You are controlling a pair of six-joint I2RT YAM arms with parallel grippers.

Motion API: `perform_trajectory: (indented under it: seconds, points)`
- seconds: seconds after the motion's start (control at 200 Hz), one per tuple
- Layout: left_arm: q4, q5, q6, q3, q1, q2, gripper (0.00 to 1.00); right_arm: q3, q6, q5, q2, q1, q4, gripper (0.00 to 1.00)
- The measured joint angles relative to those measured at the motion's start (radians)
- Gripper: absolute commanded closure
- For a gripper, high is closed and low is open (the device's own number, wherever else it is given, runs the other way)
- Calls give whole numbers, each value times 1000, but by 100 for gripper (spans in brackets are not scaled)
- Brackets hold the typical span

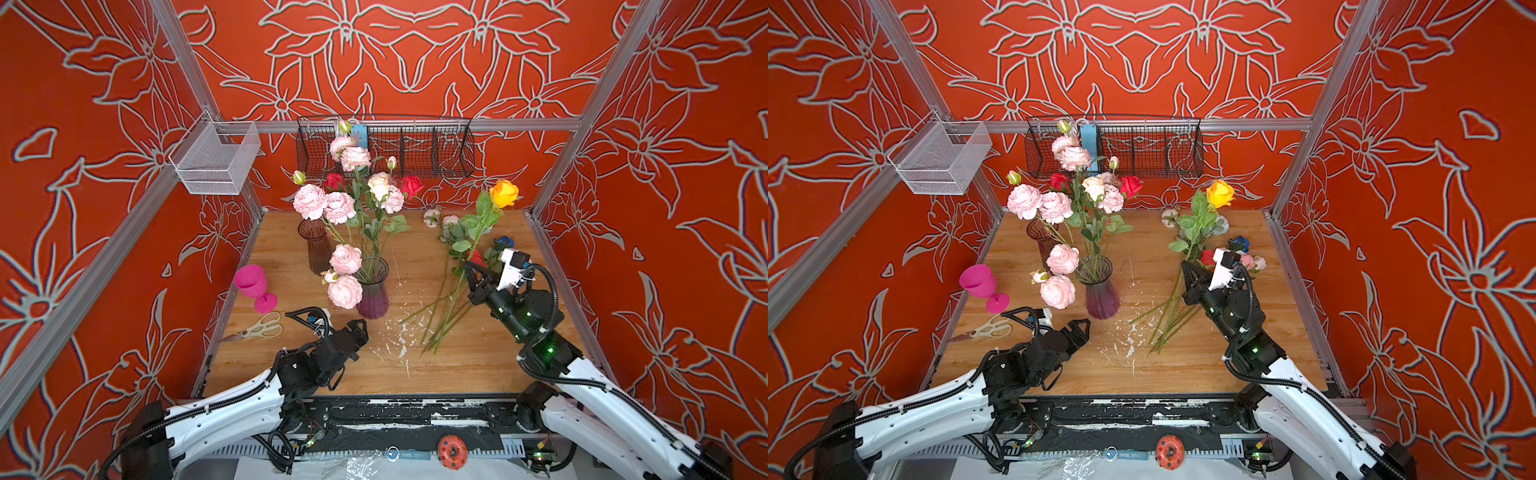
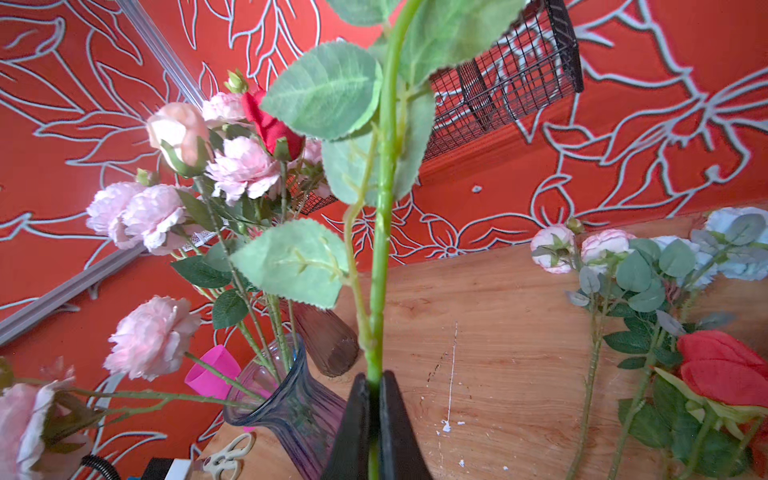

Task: Arrange the flowers into the vase
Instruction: 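Lift the orange rose high with the right gripper toward the purple vase, then lower the orange rose stem into the purple vase with the right gripper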

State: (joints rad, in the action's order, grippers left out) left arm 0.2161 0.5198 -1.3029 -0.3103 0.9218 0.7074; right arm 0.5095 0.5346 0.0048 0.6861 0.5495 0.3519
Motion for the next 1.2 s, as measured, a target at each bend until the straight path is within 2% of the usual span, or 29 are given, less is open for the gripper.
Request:
perform_trajectory:
  seconds: [0.11, 0.275, 0.696, 0.936, 1.201]
  points:
    - [7, 25, -8, 0, 0, -13, 11, 0, -27, -1, -62, 0, -28, 100]
    - [-8, 44, -38, 19, 0, -11, 11, 0, -56, 0, -79, 0, -31, 100]
    - [-20, 59, -45, 5, -10, 55, 11, 14, -66, -13, 63, 1, 88, 100]
    - [-31, 59, -63, 38, -12, 23, 10, 158, -100, -40, 188, 41, 164, 100]
    - [-8, 45, -16, 48, -13, -65, 10, 463, -205, -93, 383, 164, 236, 100]
